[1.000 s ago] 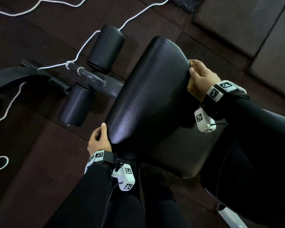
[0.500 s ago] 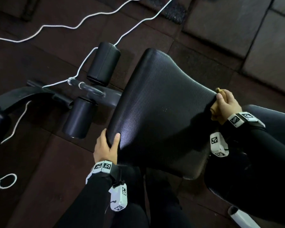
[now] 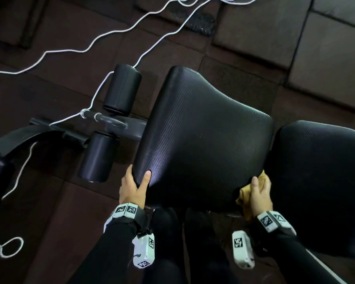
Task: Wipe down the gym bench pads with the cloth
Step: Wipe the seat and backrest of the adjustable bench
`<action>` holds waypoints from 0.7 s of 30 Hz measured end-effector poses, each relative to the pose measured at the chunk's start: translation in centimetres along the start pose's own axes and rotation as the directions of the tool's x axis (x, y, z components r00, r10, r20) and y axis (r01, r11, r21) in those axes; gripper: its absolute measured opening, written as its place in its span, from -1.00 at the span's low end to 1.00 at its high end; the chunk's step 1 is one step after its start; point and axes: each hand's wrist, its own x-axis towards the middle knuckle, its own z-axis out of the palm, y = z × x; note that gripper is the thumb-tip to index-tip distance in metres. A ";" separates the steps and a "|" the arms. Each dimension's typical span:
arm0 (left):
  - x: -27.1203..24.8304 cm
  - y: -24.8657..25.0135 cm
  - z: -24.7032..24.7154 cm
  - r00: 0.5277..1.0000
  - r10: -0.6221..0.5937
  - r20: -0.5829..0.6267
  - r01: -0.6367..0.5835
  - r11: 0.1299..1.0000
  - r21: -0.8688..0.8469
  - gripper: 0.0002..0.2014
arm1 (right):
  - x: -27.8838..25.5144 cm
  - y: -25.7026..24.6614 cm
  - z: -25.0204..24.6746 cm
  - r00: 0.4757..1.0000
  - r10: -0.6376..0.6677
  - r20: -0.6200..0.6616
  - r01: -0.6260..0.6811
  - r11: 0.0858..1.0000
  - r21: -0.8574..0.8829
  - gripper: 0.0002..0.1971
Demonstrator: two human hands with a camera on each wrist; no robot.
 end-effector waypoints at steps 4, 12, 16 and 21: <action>0.1 -0.3 -0.1 0.999 -0.010 0.037 0.011 1.000 -0.009 -0.17 | -0.2 0.0 0.2 1.000 0.008 0.003 -0.008 1.000 0.021 -0.50; 0.5 -0.6 -0.3 0.996 -0.031 0.085 0.031 1.000 0.001 -0.24 | 1.0 -1.3 0.3 0.998 -0.020 -0.058 0.025 0.994 0.102 -0.55; 0.6 -0.6 -0.4 0.995 -0.028 0.095 0.027 1.000 0.009 -0.25 | -2.0 1.5 1.0 0.997 -0.015 -0.073 0.019 0.998 0.057 -0.54; 0.8 -0.5 -0.4 0.994 -0.023 0.106 0.023 1.000 0.003 -0.25 | -4.7 4.8 1.3 1.000 -0.014 -0.028 0.014 1.000 0.013 -0.49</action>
